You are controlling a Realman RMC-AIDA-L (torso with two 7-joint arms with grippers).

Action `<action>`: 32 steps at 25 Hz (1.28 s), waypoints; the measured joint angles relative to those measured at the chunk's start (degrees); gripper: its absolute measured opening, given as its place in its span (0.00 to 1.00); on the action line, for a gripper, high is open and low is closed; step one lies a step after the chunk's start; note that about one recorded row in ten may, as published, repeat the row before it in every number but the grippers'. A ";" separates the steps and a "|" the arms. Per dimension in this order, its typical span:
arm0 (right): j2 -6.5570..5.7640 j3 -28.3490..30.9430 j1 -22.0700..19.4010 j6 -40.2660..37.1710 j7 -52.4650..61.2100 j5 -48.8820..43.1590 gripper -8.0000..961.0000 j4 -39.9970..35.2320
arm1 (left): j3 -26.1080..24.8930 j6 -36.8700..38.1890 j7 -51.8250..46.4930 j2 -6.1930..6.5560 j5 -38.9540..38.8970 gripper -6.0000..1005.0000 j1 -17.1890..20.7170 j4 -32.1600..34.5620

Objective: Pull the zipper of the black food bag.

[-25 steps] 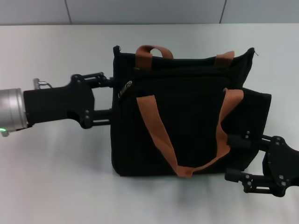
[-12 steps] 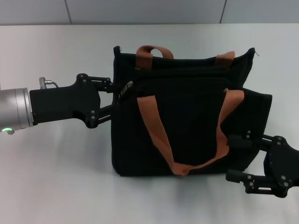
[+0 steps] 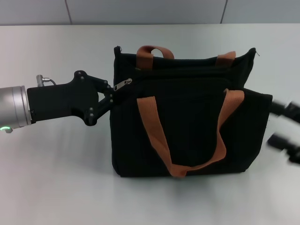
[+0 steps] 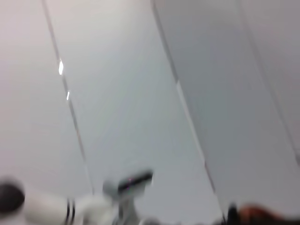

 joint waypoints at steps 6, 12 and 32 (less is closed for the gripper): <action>0.39 4.66 5.44 -1.68 15.56 3.05 0.84 0.12 | -0.09 2.38 0.87 -0.03 -2.30 0.03 0.76 0.09; 0.49 0.53 14.59 3.27 30.36 3.14 0.84 -0.47 | -0.08 4.29 2.18 -0.32 -5.41 0.02 2.49 1.42; 1.98 -24.74 30.36 17.43 66.27 3.61 0.84 -11.30 | 0.17 5.27 4.53 -1.05 -8.17 0.02 3.89 2.09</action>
